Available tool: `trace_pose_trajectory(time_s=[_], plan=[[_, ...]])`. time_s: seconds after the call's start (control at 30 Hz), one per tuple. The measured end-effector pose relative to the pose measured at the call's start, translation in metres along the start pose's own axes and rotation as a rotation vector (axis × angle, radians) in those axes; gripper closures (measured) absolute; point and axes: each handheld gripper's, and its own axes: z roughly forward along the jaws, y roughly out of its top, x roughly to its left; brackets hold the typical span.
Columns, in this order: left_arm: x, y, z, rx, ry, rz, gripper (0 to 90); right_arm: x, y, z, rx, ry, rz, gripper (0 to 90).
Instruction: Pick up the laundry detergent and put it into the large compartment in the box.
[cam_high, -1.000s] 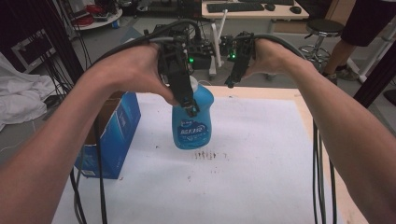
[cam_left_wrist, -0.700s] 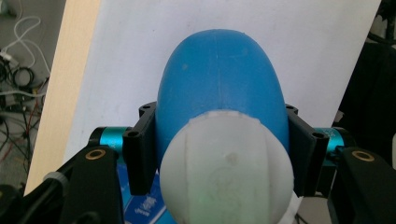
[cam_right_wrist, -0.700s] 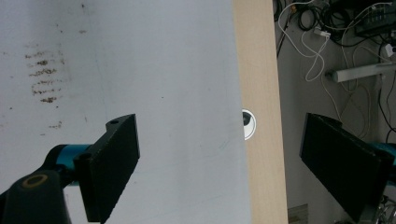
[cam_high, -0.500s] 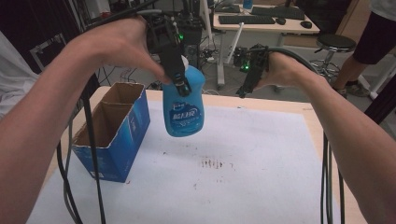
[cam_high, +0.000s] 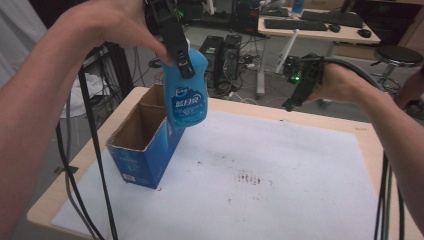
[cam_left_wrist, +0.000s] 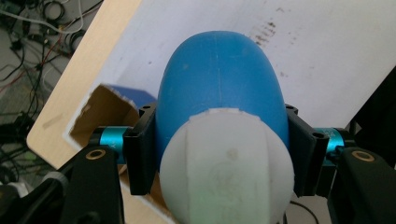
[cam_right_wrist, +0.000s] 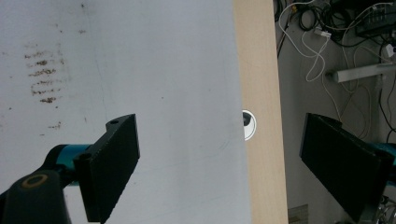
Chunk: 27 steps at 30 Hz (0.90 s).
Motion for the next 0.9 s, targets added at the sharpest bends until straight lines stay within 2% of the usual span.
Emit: trace_pose_trajectory(time_s=[0.03, 0.1, 0.27, 0.47, 0.7, 0.9], plan=[[0.005, -0.008, -0.003, 0.008, 0.009, -0.019, 38.3, 0.000, 0.001, 0.001, 0.003, 0.004, 0.003, 11.2], [0.007, -0.012, -0.004, 0.015, 0.011, -0.023, 38.3, 0.000, 0.001, 0.001, 0.003, 0.004, 0.001, 11.3], [0.019, -0.034, -0.008, 0.040, 0.040, -0.068, 38.3, 0.000, 0.002, 0.003, 0.008, 0.004, -0.004, 11.2], [0.026, -0.048, -0.008, 0.059, 0.053, -0.098, 38.3, 0.000, 0.003, 0.004, 0.007, 0.006, -0.003, 11.2], [0.033, -0.065, 0.001, 0.074, 0.055, -0.136, 38.2, 0.002, 0.007, 0.006, 0.008, 0.007, -0.007, 11.2], [0.037, -0.073, 0.012, 0.086, 0.049, -0.147, 38.3, 0.002, 0.008, 0.007, 0.007, 0.007, -0.016, 11.2]])
